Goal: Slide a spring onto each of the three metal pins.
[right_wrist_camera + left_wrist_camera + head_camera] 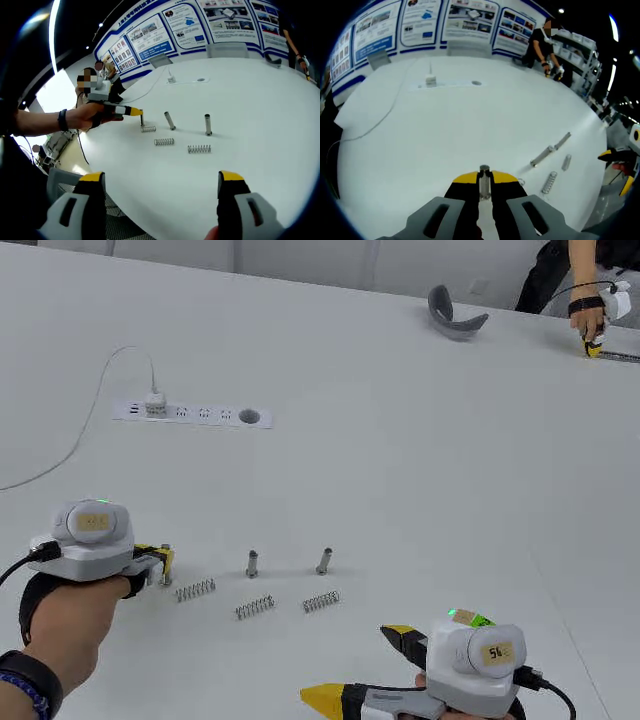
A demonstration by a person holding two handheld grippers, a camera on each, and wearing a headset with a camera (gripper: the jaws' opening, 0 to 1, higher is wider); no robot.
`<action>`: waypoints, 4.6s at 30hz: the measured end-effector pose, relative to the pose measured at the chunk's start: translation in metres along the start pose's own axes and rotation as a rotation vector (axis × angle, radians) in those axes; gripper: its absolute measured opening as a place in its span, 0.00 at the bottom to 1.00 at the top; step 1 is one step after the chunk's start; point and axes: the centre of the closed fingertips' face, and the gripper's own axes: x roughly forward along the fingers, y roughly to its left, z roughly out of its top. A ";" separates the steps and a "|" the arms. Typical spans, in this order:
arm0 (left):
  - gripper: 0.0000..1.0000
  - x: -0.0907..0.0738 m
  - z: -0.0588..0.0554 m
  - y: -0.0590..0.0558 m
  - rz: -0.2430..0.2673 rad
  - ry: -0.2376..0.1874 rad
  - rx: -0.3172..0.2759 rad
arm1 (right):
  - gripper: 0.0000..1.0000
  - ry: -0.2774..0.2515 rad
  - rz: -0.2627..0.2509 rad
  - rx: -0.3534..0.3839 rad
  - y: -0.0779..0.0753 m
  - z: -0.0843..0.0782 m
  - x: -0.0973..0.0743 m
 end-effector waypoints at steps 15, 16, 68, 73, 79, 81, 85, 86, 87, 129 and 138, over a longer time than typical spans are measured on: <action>0.07 -0.004 0.001 -0.002 0.004 -0.005 0.052 | 0.95 0.007 0.004 -0.018 0.002 -0.001 0.000; 0.07 -0.004 0.001 -0.002 0.006 -0.006 0.054 | 0.95 0.008 0.004 -0.018 0.002 -0.001 0.000; 0.08 -0.003 -0.006 -0.016 0.014 0.004 0.266 | 0.94 0.002 0.004 0.000 0.000 -0.004 -0.001; 0.03 -0.004 -0.014 -0.014 0.019 0.019 0.285 | 0.94 -0.002 0.001 0.002 -0.001 -0.004 -0.002; 0.06 -0.005 -0.023 -0.012 0.011 0.033 0.251 | 0.94 0.000 -0.001 0.004 -0.002 -0.006 -0.002; 0.07 -0.006 -0.025 -0.012 0.011 0.036 0.248 | 0.94 0.001 0.000 0.005 -0.002 -0.006 -0.002; 0.08 -0.006 -0.029 -0.010 0.012 0.040 0.236 | 0.94 0.002 0.001 0.004 -0.002 -0.006 -0.001; 0.09 -0.006 -0.030 -0.009 0.010 0.040 0.231 | 0.94 0.002 0.001 0.004 -0.002 -0.006 -0.001; 0.10 -0.005 -0.033 -0.007 0.010 0.041 0.224 | 0.94 0.001 0.002 0.005 -0.002 -0.005 -0.001; 0.52 -0.072 -0.069 0.002 -0.055 0.022 0.129 | 0.94 0.008 0.001 -0.030 0.000 -0.007 -0.001; 0.60 -0.090 -0.075 -0.002 -0.074 0.008 0.109 | 0.94 0.017 -0.003 -0.039 -0.003 -0.009 0.001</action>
